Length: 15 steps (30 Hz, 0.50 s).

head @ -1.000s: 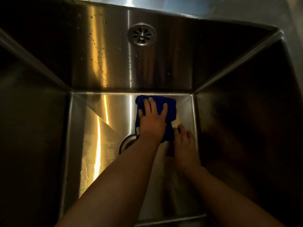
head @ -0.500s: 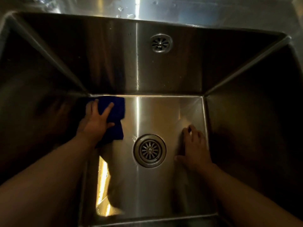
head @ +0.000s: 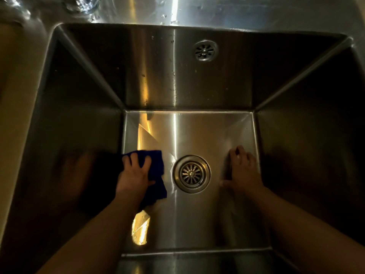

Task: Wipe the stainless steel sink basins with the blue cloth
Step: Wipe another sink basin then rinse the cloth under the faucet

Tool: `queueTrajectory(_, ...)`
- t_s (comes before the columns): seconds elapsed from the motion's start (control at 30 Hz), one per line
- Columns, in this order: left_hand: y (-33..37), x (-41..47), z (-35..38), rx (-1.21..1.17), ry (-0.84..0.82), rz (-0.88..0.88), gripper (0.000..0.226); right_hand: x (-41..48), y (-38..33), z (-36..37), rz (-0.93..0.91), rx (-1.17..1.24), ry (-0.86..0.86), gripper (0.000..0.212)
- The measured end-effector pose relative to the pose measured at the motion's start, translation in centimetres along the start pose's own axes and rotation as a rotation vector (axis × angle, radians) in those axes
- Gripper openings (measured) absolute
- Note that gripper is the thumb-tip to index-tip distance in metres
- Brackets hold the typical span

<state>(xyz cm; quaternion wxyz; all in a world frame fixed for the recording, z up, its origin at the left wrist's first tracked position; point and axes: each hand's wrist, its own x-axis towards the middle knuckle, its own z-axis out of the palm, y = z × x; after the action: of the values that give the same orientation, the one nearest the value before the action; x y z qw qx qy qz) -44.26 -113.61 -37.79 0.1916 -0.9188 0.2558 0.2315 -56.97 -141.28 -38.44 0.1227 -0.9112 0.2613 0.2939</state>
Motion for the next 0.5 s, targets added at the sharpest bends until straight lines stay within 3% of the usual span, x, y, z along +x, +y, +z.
queueTrajectory(0.3,2.7,-7.7,2.4,-0.108,-0.382,-0.005,0.101,0.0,0.2,0.1,-0.013,-0.018,-0.010,0.119)
queueTrajectory(0.5,3.2,-7.7,2.0,-0.089,-0.415,-0.005,0.102,0.1,0.2,0.2,-0.012,-0.031,-0.005,0.120)
